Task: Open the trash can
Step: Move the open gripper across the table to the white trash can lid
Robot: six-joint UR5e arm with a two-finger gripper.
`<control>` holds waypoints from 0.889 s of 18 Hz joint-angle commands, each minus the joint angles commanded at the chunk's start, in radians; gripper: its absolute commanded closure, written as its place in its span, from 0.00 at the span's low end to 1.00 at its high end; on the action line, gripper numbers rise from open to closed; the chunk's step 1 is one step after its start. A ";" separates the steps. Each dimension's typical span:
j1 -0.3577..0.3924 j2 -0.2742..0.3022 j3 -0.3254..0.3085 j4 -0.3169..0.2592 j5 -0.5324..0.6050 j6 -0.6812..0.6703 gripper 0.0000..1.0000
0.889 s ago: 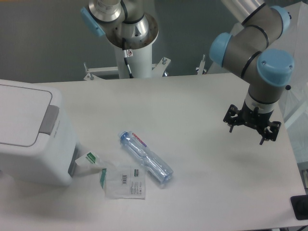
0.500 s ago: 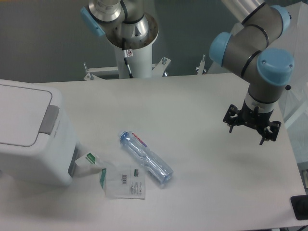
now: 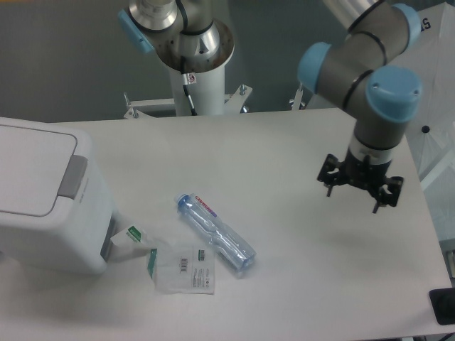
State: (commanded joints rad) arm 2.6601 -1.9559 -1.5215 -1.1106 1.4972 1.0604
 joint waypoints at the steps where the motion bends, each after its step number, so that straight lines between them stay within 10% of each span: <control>1: -0.020 0.029 -0.011 0.003 -0.003 -0.050 0.00; 8: -0.163 0.061 0.130 -0.008 -0.184 -0.314 0.00; 16: -0.281 0.094 0.126 -0.006 -0.317 -0.499 0.00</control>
State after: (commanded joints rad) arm 2.3793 -1.8624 -1.3959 -1.1167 1.1798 0.5617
